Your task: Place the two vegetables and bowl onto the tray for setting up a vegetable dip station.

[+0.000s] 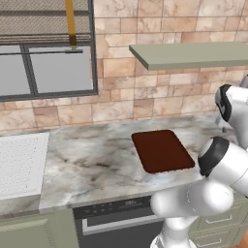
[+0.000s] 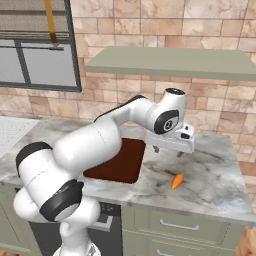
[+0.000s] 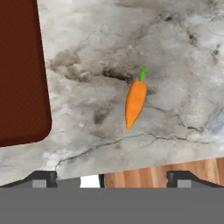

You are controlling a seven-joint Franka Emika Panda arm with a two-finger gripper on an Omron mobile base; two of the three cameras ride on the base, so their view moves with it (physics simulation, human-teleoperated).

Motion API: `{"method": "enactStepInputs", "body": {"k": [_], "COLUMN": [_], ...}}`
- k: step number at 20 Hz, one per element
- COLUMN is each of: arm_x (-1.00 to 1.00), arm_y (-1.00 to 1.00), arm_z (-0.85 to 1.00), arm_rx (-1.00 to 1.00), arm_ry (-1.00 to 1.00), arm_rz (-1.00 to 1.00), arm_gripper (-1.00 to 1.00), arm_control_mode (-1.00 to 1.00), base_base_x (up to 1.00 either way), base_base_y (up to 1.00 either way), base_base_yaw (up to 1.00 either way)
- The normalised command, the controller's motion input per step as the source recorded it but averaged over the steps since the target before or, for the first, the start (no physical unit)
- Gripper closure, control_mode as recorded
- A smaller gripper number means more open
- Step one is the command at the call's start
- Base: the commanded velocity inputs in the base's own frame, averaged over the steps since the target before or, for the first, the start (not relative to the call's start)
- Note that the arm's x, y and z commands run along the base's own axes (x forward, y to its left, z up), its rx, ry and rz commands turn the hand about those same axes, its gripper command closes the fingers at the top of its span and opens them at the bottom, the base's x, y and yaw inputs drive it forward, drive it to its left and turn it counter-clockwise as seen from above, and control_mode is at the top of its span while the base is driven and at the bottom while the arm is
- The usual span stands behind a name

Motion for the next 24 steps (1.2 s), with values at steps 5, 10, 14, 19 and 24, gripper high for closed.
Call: {"method": "enactStepInputs", "body": {"k": [5,10,14,19,24], "arm_x": [0.01,0.07,0.09,0.15,0.25], "arm_y": [-0.30,-0.13,-0.12,-0.01,0.00], "arm_z": [-0.40,-0.34,-0.34,-0.36,-0.38], "arm_rx": [0.00,0.00,0.01,0.00,0.00], "arm_ry": [0.00,0.00,0.00,0.00,0.00], "arm_rz": [-0.01,-0.03,-0.02,-0.01,0.00], "arm_gripper": [-1.00,-1.00,-1.00,-1.00,-1.00], "arm_control_mode": [-1.00,-1.00,-1.00,-1.00,-1.00], "base_base_x": [0.00,0.00,0.00,0.00,0.00], "base_base_y": [0.00,0.00,0.00,0.00,0.00], "base_base_yaw": [0.00,0.00,0.00,0.00,0.00]}}
